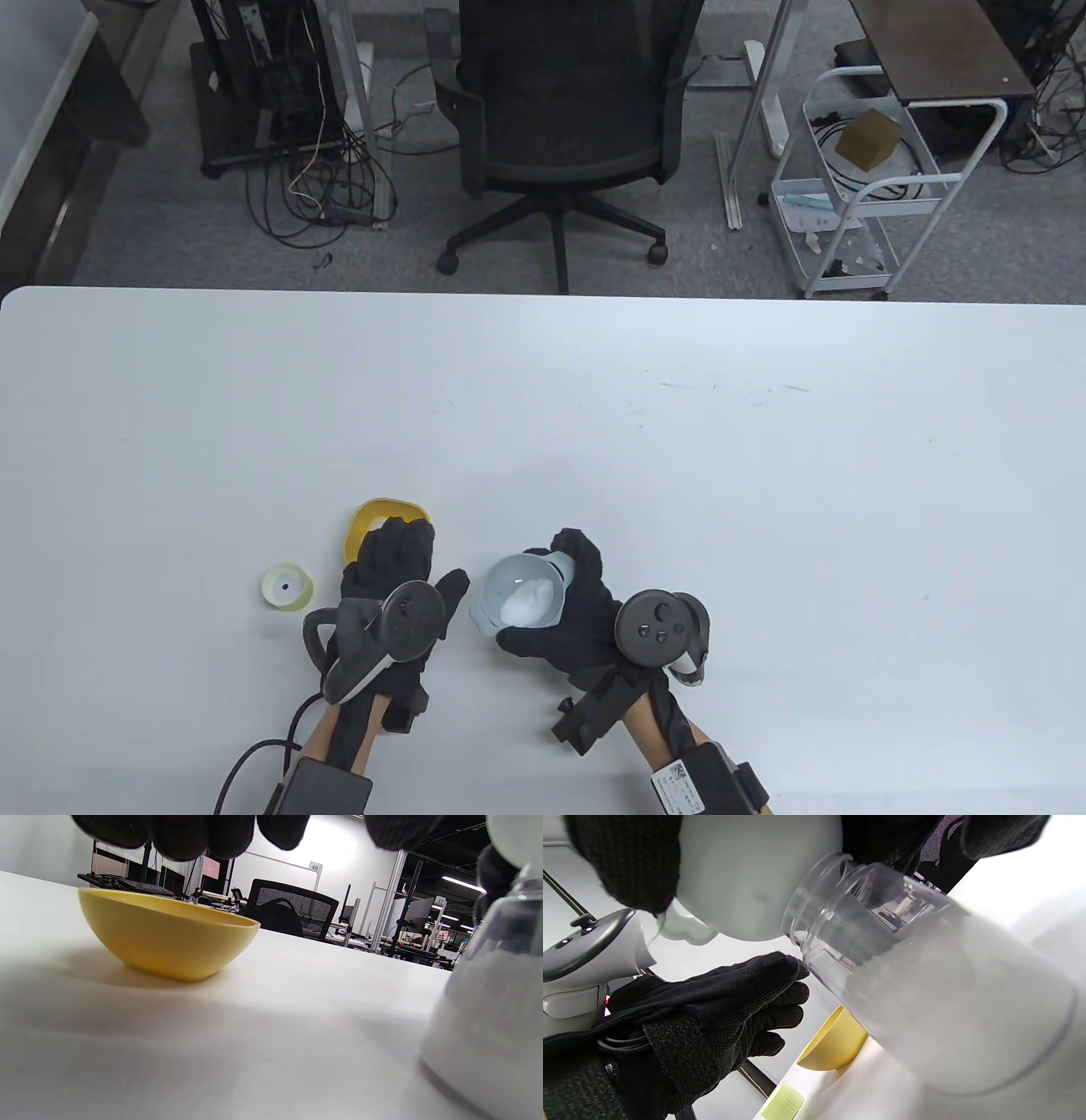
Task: Unscrew the press dispenser and pour salt into it
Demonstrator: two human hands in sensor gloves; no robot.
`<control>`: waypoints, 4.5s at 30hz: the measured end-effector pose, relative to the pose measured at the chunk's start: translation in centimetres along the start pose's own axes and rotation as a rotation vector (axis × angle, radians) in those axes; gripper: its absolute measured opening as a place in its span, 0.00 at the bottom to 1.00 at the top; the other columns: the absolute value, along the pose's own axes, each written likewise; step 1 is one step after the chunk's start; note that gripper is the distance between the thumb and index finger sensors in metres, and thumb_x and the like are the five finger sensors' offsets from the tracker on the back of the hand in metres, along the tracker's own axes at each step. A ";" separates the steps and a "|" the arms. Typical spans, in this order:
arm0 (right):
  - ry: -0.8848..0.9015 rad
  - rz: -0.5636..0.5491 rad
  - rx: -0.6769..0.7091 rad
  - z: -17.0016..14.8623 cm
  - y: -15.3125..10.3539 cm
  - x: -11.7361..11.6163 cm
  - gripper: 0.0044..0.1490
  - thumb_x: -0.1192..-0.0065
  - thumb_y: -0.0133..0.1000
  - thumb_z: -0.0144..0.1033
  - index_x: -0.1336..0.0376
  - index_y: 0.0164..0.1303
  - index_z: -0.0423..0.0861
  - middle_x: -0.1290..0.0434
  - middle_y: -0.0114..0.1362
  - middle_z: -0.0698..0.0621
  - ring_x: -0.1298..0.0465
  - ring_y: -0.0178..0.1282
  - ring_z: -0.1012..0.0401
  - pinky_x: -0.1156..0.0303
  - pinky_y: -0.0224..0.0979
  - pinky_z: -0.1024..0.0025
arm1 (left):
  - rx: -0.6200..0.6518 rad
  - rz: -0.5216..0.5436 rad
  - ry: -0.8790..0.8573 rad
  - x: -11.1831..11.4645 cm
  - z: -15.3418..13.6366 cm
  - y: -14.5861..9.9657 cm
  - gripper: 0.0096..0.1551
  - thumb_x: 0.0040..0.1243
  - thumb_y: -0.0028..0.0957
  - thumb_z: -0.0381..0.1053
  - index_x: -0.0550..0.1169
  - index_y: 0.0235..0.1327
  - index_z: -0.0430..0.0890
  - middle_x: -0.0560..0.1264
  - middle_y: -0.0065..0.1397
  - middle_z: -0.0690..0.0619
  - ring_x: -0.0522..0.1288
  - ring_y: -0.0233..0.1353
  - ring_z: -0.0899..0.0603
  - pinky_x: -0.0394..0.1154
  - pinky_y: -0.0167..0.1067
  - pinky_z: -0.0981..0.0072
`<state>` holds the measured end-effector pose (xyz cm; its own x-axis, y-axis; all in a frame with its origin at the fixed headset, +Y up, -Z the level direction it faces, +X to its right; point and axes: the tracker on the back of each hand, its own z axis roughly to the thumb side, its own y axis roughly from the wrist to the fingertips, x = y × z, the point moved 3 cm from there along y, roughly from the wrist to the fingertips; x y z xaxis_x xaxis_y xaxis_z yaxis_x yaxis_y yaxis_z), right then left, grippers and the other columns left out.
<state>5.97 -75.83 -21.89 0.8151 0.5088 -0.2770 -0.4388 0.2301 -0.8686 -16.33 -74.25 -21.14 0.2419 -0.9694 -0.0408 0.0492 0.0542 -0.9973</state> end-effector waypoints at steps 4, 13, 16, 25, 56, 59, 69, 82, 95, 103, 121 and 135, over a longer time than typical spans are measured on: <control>-0.003 -0.002 0.002 0.1 0.0 0.1 0.84 0.32 0.51 0.65 0.73 0.80 0.19 0.42 0.79 0.30 0.34 0.76 0.37 0.44 0.67 0.22 | -0.001 -0.001 -0.003 0.0 0.0 0.0 0.52 0.51 0.62 0.68 0.59 0.89 0.35 0.60 0.86 0.24 0.64 0.79 0.18 0.65 0.68 0.24; 0.001 -0.016 0.009 0.4 0.1 0.6 0.84 0.32 0.51 0.65 0.73 0.80 0.19 0.42 0.80 0.30 0.34 0.76 0.37 0.44 0.67 0.22 | -0.003 0.002 -0.007 0.0 -0.2 0.0 0.53 0.51 0.62 0.68 0.59 0.89 0.35 0.60 0.86 0.24 0.64 0.79 0.18 0.65 0.68 0.24; 0.003 -0.017 0.009 0.4 0.1 0.6 0.84 0.32 0.51 0.64 0.73 0.80 0.19 0.42 0.80 0.30 0.34 0.76 0.37 0.44 0.67 0.22 | -0.004 0.002 -0.007 0.0 -0.2 0.0 0.53 0.51 0.63 0.68 0.59 0.89 0.35 0.60 0.86 0.23 0.64 0.79 0.18 0.65 0.68 0.24; 0.013 -0.017 0.021 0.5 0.1 0.5 0.84 0.32 0.51 0.64 0.73 0.80 0.19 0.42 0.80 0.30 0.34 0.76 0.37 0.45 0.67 0.22 | -0.005 0.002 -0.007 0.0 -0.3 0.1 0.53 0.51 0.62 0.68 0.59 0.89 0.35 0.60 0.86 0.23 0.63 0.79 0.18 0.65 0.68 0.24; -0.006 -0.012 0.014 0.0 0.0 0.6 0.83 0.33 0.52 0.65 0.73 0.80 0.19 0.42 0.80 0.30 0.34 0.76 0.38 0.43 0.67 0.21 | -0.007 0.002 -0.007 0.2 -0.4 0.1 0.53 0.51 0.62 0.68 0.59 0.89 0.35 0.60 0.86 0.23 0.64 0.79 0.18 0.65 0.68 0.24; 0.002 -0.017 0.019 0.2 0.1 0.8 0.83 0.33 0.52 0.65 0.73 0.80 0.19 0.42 0.80 0.30 0.34 0.76 0.37 0.43 0.67 0.21 | -0.007 0.003 -0.004 0.2 -0.4 0.1 0.53 0.51 0.62 0.68 0.59 0.89 0.35 0.60 0.86 0.23 0.64 0.79 0.18 0.65 0.68 0.24; 0.019 -0.020 0.031 0.5 0.1 1.0 0.83 0.33 0.52 0.65 0.73 0.80 0.19 0.42 0.80 0.30 0.34 0.76 0.37 0.43 0.67 0.21 | -0.007 0.002 -0.002 0.2 -0.4 0.1 0.53 0.51 0.62 0.68 0.59 0.89 0.35 0.60 0.86 0.23 0.63 0.79 0.18 0.65 0.68 0.24; -0.068 0.005 0.032 -0.5 -0.2 -0.1 0.81 0.34 0.53 0.66 0.72 0.81 0.22 0.40 0.78 0.30 0.33 0.75 0.38 0.44 0.67 0.22 | -0.006 0.005 0.010 0.1 -0.4 0.0 0.53 0.51 0.62 0.68 0.59 0.89 0.35 0.60 0.86 0.23 0.64 0.79 0.18 0.65 0.67 0.24; -0.007 0.003 0.014 -0.1 -0.1 0.1 0.82 0.32 0.53 0.63 0.72 0.79 0.17 0.42 0.80 0.28 0.35 0.77 0.34 0.43 0.66 0.21 | -0.007 -0.001 0.006 0.2 -0.3 0.1 0.53 0.51 0.62 0.68 0.59 0.89 0.35 0.60 0.86 0.23 0.63 0.79 0.18 0.65 0.68 0.24; -0.034 -0.036 0.033 0.3 -0.1 0.4 0.83 0.33 0.51 0.65 0.71 0.78 0.16 0.40 0.79 0.29 0.31 0.75 0.38 0.42 0.67 0.23 | -0.005 0.001 0.005 0.2 -0.3 0.1 0.53 0.51 0.62 0.68 0.59 0.89 0.35 0.60 0.86 0.23 0.63 0.79 0.17 0.65 0.68 0.24; -0.135 -0.026 0.043 0.4 -0.4 -0.1 0.82 0.33 0.53 0.65 0.70 0.79 0.17 0.40 0.78 0.29 0.32 0.74 0.38 0.43 0.67 0.22 | -0.005 0.000 0.009 0.2 -0.3 0.1 0.53 0.51 0.62 0.68 0.59 0.89 0.34 0.60 0.86 0.23 0.64 0.79 0.17 0.65 0.67 0.24; -0.076 -0.029 0.043 0.0 -0.4 -0.1 0.82 0.36 0.53 0.68 0.71 0.79 0.18 0.40 0.78 0.30 0.32 0.74 0.39 0.44 0.67 0.22 | -0.005 -0.006 0.018 0.4 -0.3 0.0 0.53 0.51 0.62 0.68 0.59 0.89 0.34 0.60 0.86 0.23 0.64 0.79 0.17 0.65 0.67 0.24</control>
<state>6.09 -75.93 -21.51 0.7976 0.5624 -0.2182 -0.4321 0.2802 -0.8572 -16.52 -74.66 -21.18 0.2237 -0.9740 -0.0362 0.0460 0.0476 -0.9978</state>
